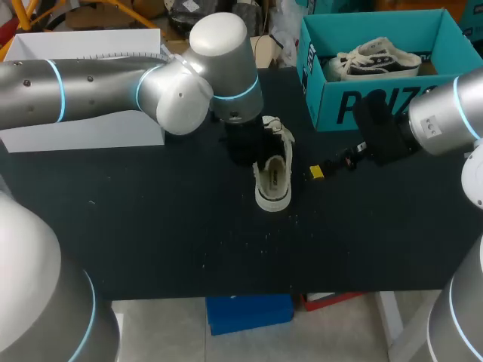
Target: Take the shoe out of the shoebox, open the shoe tongue, remove and reinsert the insole, then place the shoe into the shoebox
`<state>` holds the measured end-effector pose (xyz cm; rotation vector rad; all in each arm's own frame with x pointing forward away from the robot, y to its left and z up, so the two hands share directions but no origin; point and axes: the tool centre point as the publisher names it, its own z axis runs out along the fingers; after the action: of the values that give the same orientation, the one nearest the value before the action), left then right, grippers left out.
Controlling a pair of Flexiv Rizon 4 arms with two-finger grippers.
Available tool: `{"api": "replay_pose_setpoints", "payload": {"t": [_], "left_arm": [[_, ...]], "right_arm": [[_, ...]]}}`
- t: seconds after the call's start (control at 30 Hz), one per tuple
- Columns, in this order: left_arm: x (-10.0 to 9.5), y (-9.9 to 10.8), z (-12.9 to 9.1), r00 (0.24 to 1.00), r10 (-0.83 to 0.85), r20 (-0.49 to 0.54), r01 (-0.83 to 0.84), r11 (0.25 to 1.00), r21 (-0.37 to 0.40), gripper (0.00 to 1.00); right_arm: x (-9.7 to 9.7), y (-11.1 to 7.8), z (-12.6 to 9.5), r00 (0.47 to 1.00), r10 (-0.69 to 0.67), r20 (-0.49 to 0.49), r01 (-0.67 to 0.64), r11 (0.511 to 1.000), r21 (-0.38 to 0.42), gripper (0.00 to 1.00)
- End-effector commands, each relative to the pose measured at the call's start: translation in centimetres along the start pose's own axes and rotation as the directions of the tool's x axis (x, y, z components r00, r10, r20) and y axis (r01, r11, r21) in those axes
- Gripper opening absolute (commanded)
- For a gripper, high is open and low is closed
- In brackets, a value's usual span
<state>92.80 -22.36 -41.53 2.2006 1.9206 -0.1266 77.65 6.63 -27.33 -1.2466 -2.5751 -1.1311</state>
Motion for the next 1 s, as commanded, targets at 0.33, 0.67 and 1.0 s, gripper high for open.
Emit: {"api": "replay_pose_setpoints", "payload": {"t": [0.33,0.67,1.0], "left_arm": [[-1.2,-0.7,-9.5,0.998,-0.041,0.048,0.046,0.995,-0.088,0.00],[-1.2,0.7,-18.8,0.959,-0.243,0.144,0.273,0.928,-0.253,0.00],[5.3,1.4,-24.8,0.774,-0.512,0.374,0.625,0.712,-0.320,0.00]], "right_arm": [[0.0,0.1,0.0,1.000,0.001,0.002,-0.001,1.000,0.002,1.00],[0.0,0.1,0.0,1.000,0.001,0.002,-0.001,1.000,0.002,1.00],[0.0,0.1,0.0,1.000,0.001,0.002,-0.001,1.000,0.002,1.00]]}}
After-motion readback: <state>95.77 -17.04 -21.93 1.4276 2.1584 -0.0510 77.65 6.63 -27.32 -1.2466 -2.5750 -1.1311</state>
